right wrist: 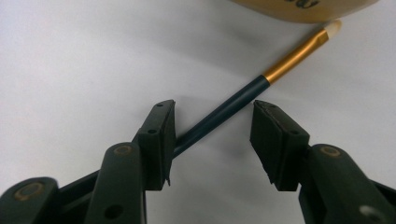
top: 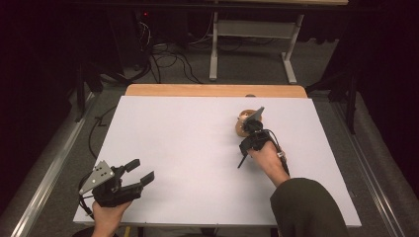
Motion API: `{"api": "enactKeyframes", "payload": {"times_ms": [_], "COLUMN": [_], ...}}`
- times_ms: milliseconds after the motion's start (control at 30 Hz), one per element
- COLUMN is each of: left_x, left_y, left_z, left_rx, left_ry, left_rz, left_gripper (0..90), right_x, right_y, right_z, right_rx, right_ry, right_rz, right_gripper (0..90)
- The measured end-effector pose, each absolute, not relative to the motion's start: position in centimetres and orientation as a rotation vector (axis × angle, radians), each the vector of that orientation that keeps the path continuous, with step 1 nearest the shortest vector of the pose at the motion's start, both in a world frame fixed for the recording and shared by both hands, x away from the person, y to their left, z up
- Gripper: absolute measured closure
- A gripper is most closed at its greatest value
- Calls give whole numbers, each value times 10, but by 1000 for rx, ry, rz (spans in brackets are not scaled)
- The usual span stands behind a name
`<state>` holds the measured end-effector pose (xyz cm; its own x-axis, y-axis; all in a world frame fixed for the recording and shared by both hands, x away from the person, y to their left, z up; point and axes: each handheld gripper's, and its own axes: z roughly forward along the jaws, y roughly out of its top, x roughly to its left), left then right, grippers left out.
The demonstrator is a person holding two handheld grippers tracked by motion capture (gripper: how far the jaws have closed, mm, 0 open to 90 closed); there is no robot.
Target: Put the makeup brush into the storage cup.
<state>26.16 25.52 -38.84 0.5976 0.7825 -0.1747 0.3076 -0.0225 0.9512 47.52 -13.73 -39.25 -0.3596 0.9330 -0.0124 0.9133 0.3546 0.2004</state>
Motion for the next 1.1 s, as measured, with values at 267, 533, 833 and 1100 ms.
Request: {"api": "enactKeyframes", "payload": {"times_ms": [267, 533, 833, 1100], "left_x": [261, 262, 262, 262], "left_y": [255, 255, 255, 255], "left_z": [-388, -389, -389, -389], "left_rx": [1605, 1608, 1607, 1606], "left_ry": [932, 935, 935, 935], "left_rz": [486, 485, 486, 488], "left_gripper": [300, 299, 299, 300], "right_x": [473, 471, 470, 470], "right_y": [-144, -153, -160, -164], "right_z": [-392, -391, -391, -390], "right_rx": [1709, 1722, 1720, 1691], "right_ry": [2485, 2487, 2497, 2514], "right_rz": [249, 260, 247, 217], "right_gripper": [584, 626, 692, 751]}}
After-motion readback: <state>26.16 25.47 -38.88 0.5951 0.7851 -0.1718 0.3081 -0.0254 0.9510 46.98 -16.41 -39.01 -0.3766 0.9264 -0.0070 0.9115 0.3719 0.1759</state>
